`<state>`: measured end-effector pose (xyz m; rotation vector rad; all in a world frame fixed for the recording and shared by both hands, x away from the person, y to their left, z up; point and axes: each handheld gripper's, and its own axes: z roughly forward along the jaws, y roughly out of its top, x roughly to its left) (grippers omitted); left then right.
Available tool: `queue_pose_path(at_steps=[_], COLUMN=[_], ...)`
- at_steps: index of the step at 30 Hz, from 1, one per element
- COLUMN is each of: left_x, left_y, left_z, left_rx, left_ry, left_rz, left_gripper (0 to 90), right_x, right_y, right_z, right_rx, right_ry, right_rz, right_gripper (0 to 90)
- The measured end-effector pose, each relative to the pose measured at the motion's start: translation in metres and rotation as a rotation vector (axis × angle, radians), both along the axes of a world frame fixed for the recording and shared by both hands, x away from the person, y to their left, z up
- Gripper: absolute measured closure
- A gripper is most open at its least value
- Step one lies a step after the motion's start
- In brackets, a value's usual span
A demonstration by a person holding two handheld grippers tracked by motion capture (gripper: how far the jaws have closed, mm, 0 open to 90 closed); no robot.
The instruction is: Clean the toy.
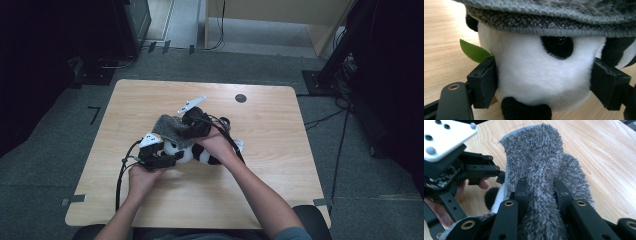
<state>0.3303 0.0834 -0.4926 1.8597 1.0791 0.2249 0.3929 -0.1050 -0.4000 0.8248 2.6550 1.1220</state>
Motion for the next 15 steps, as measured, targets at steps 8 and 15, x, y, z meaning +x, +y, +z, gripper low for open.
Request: queue_pose_path(at_steps=[8, 15], left_x=[0.000, 0.000], left_y=[0.001, 0.001], left_z=[0.000, -0.001], left_rx=[-0.005, -0.003], left_ry=[-0.001, -0.009], left_rz=[-0.006, -0.007], left_gripper=[19.1, 19.4], right_x=[0.007, 0.007], right_y=[-0.026, -0.055], right_z=[0.002, 0.004], right_rx=[-0.008, 0.009], right_ry=[0.013, -0.007], right_rz=[-0.064, -0.111], right_gripper=[72.1, 72.4])
